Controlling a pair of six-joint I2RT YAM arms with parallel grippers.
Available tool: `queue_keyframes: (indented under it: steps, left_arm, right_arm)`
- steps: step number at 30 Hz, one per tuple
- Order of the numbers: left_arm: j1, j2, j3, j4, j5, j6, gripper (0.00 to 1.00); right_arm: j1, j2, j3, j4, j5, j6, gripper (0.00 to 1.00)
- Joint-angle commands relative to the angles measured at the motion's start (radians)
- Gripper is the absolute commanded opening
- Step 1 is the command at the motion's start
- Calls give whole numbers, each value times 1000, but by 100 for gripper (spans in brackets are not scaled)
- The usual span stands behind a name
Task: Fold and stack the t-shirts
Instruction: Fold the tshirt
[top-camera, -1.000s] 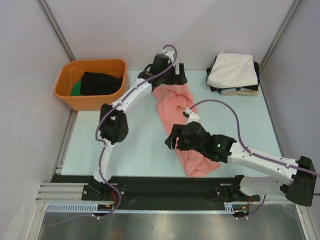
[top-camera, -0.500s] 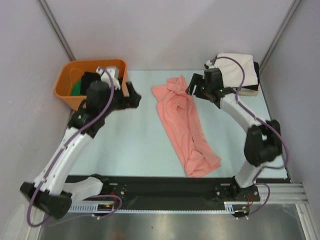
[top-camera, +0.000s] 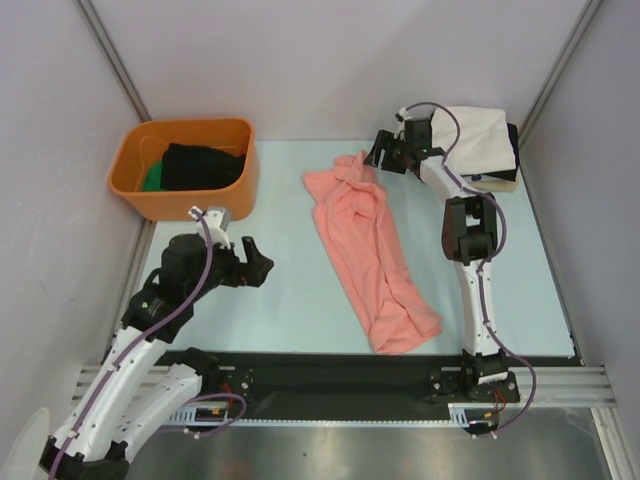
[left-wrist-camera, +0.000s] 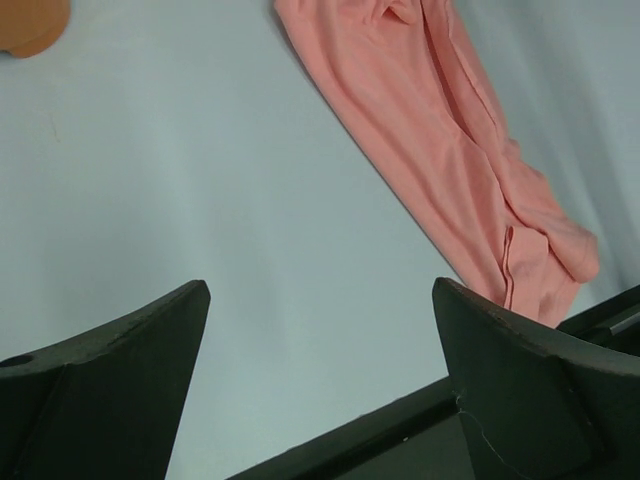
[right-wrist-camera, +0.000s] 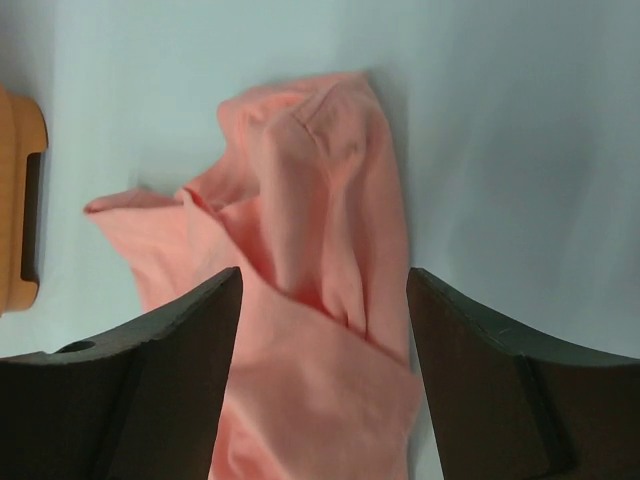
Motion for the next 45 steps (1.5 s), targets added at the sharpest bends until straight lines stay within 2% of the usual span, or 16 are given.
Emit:
queue_keyframes:
  steps: [1, 10, 13, 14, 15, 17, 19, 22, 23, 26, 32, 37, 39, 40, 43, 45]
  left_arm:
    - [-5, -13, 1, 48, 23, 13, 100]
    - [-4, 14, -2, 57, 26, 16, 100]
    - [-4, 8, -4, 58, 22, 16, 100]
    - [-4, 10, -5, 58, 22, 16, 100]
    - [-4, 10, -5, 58, 22, 16, 100]
    - [-4, 11, -7, 61, 23, 16, 100]
    - [-4, 13, -8, 63, 26, 16, 100]
    - [-4, 14, -8, 63, 23, 16, 100]
    - [-4, 13, -8, 61, 20, 16, 100]
    - [-4, 4, -10, 63, 14, 15, 100]
    - [-4, 7, -10, 64, 17, 15, 100]
    - [-4, 11, -11, 63, 11, 18, 100]
    - [-4, 14, -10, 60, 3, 13, 100]
    - [-4, 22, -10, 58, -1, 13, 100]
    - [-4, 30, -8, 57, -6, 8, 100]
    - [-4, 33, -8, 54, -18, 4, 100]
  right_arm:
    - [12, 108, 165, -41, -39, -5, 72]
    - [70, 257, 248, -15, -89, 15, 66]
    - [90, 269, 233, 22, -135, 55, 42]
    - [94, 266, 203, 40, -146, 66, 22]
    - [96, 263, 190, 81, -153, 77, 12]
    - [96, 250, 167, 132, -102, 129, 0]
    - [101, 233, 152, 155, -8, 166, 0]
    - [108, 153, 72, 218, 277, 236, 0]
    - [111, 112, 55, 223, 472, 253, 0]
    - [99, 98, 93, 144, 750, 330, 0]
    - [48, 167, 298, 8, 898, 462, 0]
    - [50, 156, 278, 23, 817, 456, 0]
    - [50, 139, 223, 106, 718, 418, 24]
    - [50, 109, 194, 141, 675, 395, 54]
    - [61, 34, 102, 229, 588, 309, 100]
    - [55, 4, 78, 234, 529, 275, 100]
